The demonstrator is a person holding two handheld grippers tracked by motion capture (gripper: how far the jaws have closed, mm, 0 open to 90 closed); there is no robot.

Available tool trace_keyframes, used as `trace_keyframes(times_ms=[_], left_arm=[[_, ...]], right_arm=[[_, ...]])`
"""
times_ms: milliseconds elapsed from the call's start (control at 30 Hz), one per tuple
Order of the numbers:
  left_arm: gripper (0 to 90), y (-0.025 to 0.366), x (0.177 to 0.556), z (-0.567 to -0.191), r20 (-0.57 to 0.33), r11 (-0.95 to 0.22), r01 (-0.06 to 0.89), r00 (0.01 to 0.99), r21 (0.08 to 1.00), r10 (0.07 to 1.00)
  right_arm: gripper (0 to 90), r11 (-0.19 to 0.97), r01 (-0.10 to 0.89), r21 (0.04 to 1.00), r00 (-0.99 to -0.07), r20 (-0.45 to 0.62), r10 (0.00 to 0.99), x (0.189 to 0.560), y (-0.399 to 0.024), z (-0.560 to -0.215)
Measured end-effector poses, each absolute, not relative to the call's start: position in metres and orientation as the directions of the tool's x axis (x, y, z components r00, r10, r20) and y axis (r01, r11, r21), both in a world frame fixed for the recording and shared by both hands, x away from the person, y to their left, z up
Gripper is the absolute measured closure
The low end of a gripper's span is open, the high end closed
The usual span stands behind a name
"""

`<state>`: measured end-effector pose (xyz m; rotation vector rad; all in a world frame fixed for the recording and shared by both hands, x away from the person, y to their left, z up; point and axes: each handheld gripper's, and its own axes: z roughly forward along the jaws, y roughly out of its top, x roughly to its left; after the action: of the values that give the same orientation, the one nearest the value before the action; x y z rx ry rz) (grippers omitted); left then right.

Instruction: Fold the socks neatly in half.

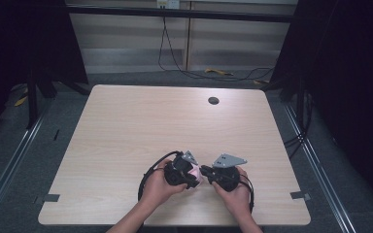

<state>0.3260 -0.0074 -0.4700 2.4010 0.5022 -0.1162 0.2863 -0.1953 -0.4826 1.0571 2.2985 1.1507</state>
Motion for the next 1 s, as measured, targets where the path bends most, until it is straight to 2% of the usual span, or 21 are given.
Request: trace_keyframes(times_ms=[333, 500, 767, 933, 1000], left_arm=[[70.2, 0.017, 0.332, -0.457, -0.2, -0.643, 0.405, 0.907, 0.65, 0.37], [77.9, 0.026, 0.341, -0.457, -0.184, -0.608, 0.412, 0.897, 0.679, 0.402], [82.8, 0.014, 0.332, -0.479, -0.184, -0.699, 0.393, 0.916, 0.598, 0.358], [81.4, 0.018, 0.333, -0.475, -0.182, -0.688, 0.398, 0.912, 0.607, 0.368], [81.3, 0.021, 0.336, -0.469, -0.174, -0.655, 0.406, 0.904, 0.638, 0.39]], right_arm=[[83.4, 0.377, 0.436, 0.817, -0.665, 0.01, 0.747, 0.286, -0.19, -0.474], [83.1, 0.39, 0.433, 0.813, -0.682, 0.012, 0.732, 0.285, -0.182, -0.476], [83.1, 0.431, 0.429, 0.794, -0.707, -0.002, 0.708, 0.283, -0.174, -0.482], [83.6, 0.466, 0.451, 0.761, -0.718, 0.0, 0.696, 0.283, -0.173, -0.491], [84.0, 0.47, 0.458, 0.754, -0.722, 0.007, 0.692, 0.282, -0.173, -0.494]])
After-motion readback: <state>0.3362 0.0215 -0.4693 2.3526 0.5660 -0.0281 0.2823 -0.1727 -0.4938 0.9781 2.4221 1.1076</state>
